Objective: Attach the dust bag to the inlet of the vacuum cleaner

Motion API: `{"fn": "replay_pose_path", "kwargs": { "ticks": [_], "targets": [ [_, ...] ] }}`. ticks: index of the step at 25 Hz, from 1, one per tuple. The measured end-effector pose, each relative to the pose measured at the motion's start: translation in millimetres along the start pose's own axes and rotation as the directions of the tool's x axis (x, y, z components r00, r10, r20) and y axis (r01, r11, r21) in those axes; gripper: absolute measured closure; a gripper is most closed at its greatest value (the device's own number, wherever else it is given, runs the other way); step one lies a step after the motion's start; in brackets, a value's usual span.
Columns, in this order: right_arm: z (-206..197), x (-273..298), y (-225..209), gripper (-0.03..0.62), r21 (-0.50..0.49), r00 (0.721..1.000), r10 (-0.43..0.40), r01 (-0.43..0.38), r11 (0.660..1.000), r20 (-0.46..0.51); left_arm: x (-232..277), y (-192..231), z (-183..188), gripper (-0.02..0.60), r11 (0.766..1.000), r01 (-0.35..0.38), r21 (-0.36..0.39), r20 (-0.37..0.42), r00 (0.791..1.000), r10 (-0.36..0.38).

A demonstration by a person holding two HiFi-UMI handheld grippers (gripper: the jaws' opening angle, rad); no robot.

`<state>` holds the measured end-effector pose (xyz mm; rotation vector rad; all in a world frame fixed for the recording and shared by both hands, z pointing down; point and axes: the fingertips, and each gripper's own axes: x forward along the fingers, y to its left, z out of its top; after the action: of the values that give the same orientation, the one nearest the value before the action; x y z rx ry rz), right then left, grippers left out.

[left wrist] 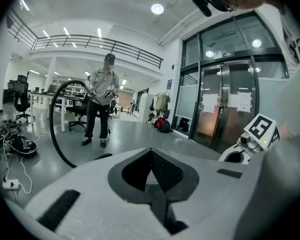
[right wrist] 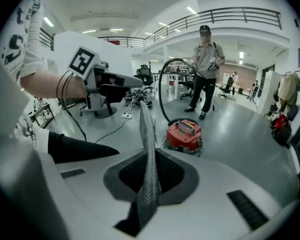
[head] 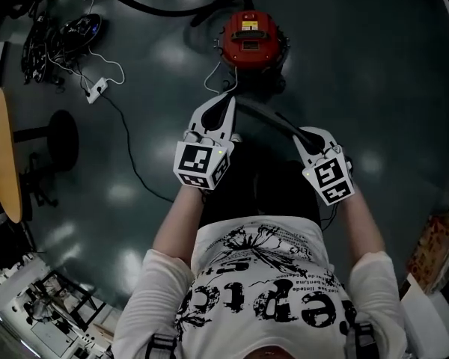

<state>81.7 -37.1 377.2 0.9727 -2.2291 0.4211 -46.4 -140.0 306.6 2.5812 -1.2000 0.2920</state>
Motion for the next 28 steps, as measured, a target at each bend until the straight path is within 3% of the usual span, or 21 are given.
{"fn": "replay_pose_path", "kwargs": {
  "ticks": [10, 17, 23, 28],
  "targets": [
    [-91.6, 160.5, -36.2, 0.569, -0.146, 0.991, 0.114, -0.103, 0.984, 0.069, 111.1, 86.5, -126.8, 0.579, 0.999, -0.031, 0.022, 0.125, 0.992, 0.028],
    [-135.5, 224.0, -49.7, 0.569, -0.214, 0.989, 0.135, -0.121, 0.969, 0.055, 156.2, 107.3, -173.1, 0.58, 0.994, -0.013, 0.111, 0.171, 0.985, -0.006],
    [-147.3, 248.5, -63.7, 0.569, -0.207, 0.99, 0.143, -0.136, 0.969, 0.019, 183.1, 130.8, -195.9, 0.579, 0.997, 0.007, 0.08, 0.173, 0.985, -0.021],
    [-147.9, 259.6, -75.6, 0.569, -0.248, 0.984, 0.177, -0.172, 0.954, -0.001, 207.0, 128.6, -206.0, 0.579, 0.975, 0.038, 0.219, 0.11, 0.992, -0.063]
  ]
}}
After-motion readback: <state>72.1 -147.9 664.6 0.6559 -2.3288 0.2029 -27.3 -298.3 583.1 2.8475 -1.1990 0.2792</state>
